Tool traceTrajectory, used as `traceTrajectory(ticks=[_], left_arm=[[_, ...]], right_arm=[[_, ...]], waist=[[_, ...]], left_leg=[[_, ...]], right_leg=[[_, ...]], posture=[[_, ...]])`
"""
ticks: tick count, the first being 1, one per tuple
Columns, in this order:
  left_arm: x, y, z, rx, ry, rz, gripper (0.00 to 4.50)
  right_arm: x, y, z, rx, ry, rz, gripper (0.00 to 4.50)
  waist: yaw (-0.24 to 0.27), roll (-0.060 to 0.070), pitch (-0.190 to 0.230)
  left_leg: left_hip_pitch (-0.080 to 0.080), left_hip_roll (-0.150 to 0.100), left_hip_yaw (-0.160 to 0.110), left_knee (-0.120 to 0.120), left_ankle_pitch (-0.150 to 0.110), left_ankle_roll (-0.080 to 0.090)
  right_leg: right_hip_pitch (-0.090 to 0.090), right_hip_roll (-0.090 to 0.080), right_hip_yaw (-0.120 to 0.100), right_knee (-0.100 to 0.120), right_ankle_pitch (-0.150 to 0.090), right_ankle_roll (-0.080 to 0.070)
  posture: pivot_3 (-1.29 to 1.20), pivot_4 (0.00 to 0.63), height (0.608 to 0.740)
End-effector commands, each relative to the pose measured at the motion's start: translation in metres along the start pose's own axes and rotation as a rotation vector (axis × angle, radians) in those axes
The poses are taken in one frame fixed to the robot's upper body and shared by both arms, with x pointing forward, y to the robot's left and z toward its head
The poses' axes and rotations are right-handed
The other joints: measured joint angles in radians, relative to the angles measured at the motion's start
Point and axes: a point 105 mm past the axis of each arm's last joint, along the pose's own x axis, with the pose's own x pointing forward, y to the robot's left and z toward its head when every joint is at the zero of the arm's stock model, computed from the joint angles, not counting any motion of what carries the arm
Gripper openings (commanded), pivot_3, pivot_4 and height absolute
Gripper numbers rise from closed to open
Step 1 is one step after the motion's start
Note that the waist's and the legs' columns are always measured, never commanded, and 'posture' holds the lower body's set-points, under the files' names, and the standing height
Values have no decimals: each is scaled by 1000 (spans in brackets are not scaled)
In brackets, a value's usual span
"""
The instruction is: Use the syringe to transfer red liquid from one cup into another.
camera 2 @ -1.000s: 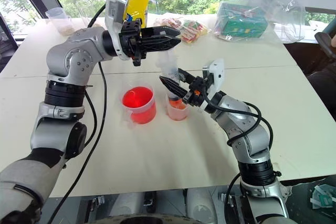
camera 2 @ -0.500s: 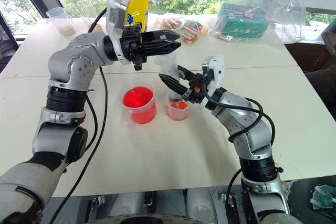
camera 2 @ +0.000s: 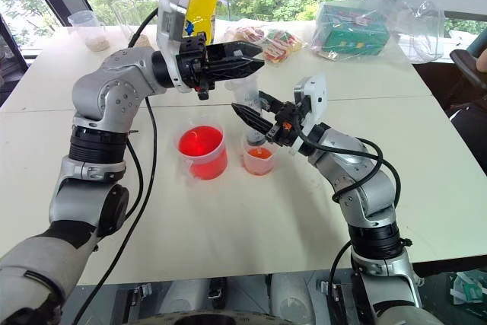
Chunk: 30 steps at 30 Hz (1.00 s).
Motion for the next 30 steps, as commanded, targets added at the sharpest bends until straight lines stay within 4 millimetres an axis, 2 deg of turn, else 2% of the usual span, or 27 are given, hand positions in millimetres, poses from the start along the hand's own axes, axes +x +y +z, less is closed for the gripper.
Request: traceTrajectory(ticks=[1,3,8,13,16,20,22,24,26,28,30], left_arm=[[-5,7,9,33,-4,39,3651],[-12,12,20,58,-25,76,4482],[-41,18,45,105,-69,155,4482],[-64,15,51,112,-60,188,4482],[-72,6,45,98,-39,184,4482],[-79,-5,19,66,40,186,4482],[-81,-10,10,61,69,191,4482],[-83,-15,1,61,97,183,4482],[-83,-18,-3,60,108,180,4482],[-82,-20,-6,64,113,183,4482],[-82,-22,-7,61,110,186,4482]], right_arm=[[-5,4,19,-38,-92,6,1385],[-6,5,14,-23,-86,4,1385],[-9,3,7,6,-78,-11,1385],[-10,0,11,27,-100,-37,1385],[-9,-7,30,50,-139,-70,1385],[-14,-48,70,121,-103,-294,1385],[-27,-68,75,190,-17,-404,1385],[-45,-84,66,210,148,-500,1385],[-60,-92,54,223,271,-555,1385],[-83,-101,26,209,468,-643,1385],[-96,-103,4,236,582,-665,1385]], waist=[[0,0,0],[-3,0,0],[-4,0,0],[0,0,0],[-1,0,0],[-3,1,1],[1,1,1],[5,0,1],[5,0,0],[4,0,0],[2,0,0]], left_leg=[[0,0,0,0,0,0],[0,0,0,0,0,0],[0,1,0,0,0,0],[0,1,0,0,0,0],[0,0,0,0,0,0],[0,0,1,0,0,-1],[0,1,0,0,1,-1],[0,2,-2,0,1,-1],[0,2,-1,-1,0,-1],[0,1,1,-1,0,0],[-1,0,1,0,-1,1]], right_leg=[[0,0,0,0,0,0],[0,0,0,0,0,0],[0,0,0,1,0,0],[0,0,0,1,0,0],[0,-1,0,0,0,0],[0,-2,1,2,0,0],[-1,-1,1,2,0,-1],[0,-1,0,1,-1,-2],[0,-2,0,0,-1,-2],[0,-2,0,0,-1,-2],[0,-2,1,-1,-1,-2]], posture=[[0,150,740],[0,150,740],[0,150,740],[0,150,740],[0,150,740],[0,150,740],[0,150,740],[0,150,740],[0,150,740],[0,150,740],[0,150,740]])
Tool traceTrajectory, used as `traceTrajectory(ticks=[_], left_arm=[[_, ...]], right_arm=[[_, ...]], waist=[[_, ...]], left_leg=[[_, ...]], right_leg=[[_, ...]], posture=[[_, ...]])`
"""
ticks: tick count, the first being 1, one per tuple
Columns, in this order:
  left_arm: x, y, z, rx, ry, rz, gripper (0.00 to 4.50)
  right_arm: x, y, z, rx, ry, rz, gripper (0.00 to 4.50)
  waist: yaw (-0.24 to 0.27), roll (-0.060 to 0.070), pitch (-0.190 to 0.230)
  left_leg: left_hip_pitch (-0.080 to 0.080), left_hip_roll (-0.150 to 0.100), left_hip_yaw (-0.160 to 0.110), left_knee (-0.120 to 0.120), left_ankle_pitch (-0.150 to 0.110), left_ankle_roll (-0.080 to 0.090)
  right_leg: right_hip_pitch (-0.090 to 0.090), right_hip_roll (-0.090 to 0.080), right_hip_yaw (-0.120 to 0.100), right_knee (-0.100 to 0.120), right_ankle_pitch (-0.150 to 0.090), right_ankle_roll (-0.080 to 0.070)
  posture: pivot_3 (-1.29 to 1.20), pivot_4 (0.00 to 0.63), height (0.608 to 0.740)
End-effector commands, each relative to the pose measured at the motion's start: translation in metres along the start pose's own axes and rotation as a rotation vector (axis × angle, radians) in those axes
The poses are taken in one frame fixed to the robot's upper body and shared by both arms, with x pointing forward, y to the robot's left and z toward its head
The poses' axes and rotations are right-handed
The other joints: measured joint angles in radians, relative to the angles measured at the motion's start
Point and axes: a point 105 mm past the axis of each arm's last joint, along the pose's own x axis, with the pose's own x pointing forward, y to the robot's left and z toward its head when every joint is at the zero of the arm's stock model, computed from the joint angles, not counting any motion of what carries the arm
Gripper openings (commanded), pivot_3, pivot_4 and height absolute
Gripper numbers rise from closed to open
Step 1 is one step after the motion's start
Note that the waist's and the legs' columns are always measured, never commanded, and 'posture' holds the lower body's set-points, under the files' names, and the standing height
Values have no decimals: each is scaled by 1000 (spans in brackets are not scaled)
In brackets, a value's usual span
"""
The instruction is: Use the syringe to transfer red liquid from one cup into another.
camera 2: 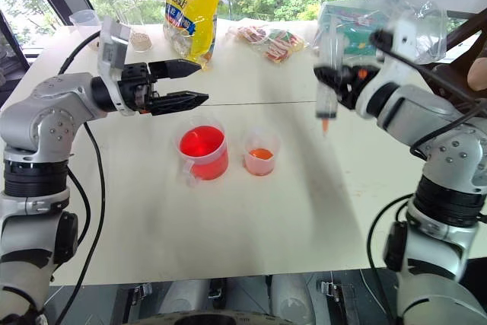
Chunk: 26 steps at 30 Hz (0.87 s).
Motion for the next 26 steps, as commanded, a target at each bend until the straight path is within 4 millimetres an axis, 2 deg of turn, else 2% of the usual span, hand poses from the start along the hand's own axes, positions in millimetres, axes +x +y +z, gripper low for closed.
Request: traceTrajectory(ticks=[1,7,9,10,13,17,19,23,26], left_arm=[[2,-7,7,42,-15,-11,4482],[4,-16,4,41,-11,-18,4482],[4,-20,2,37,-5,-19,4500],[4,-22,1,34,-1,-20,4500],[2,-27,-2,27,12,-24,4500],[-3,-33,-4,21,32,-22,4500],[-8,-35,-5,18,53,-21,4500],[-17,-41,-11,3,93,-21,4500],[-22,-43,-12,-8,109,-20,4500]], right_arm=[[0,-15,-27,-24,143,-60,1385],[11,-31,-70,-23,305,-118,1385],[14,-34,-81,-7,337,-124,2392],[16,-35,-84,-4,346,-121,2708],[16,-37,-86,-11,348,-115,4339],[7,-30,-69,-52,300,-58,4454],[-1,-18,-50,-102,227,21,4454],[-35,17,-24,-236,147,245,4454],[-62,36,-19,-310,139,370,4454]], waist=[[-3,0,0],[-9,0,0],[-7,0,0],[-6,0,0],[-5,0,0],[-5,0,0],[-5,0,0],[-5,0,0],[-3,0,1]], left_leg=[[0,0,0,0,0,0],[1,1,0,0,0,0],[1,1,0,0,0,0],[1,1,0,0,0,0],[0,1,0,0,0,0],[0,1,0,0,0,0],[0,1,0,0,0,0],[0,1,0,0,0,0],[0,1,-1,0,0,0]], right_leg=[[0,0,0,0,0,0],[-1,3,1,1,0,1],[-1,3,0,1,0,1],[-1,3,1,1,0,1],[-1,3,1,1,0,1],[-1,2,0,0,0,1],[-1,3,0,0,0,1],[-1,3,0,0,-1,2],[0,3,0,0,-1,2]], posture=[[0,150,740],[0,150,740],[0,150,740],[0,150,740],[0,150,740],[0,150,740],[0,150,740],[0,150,740],[0,150,740]])
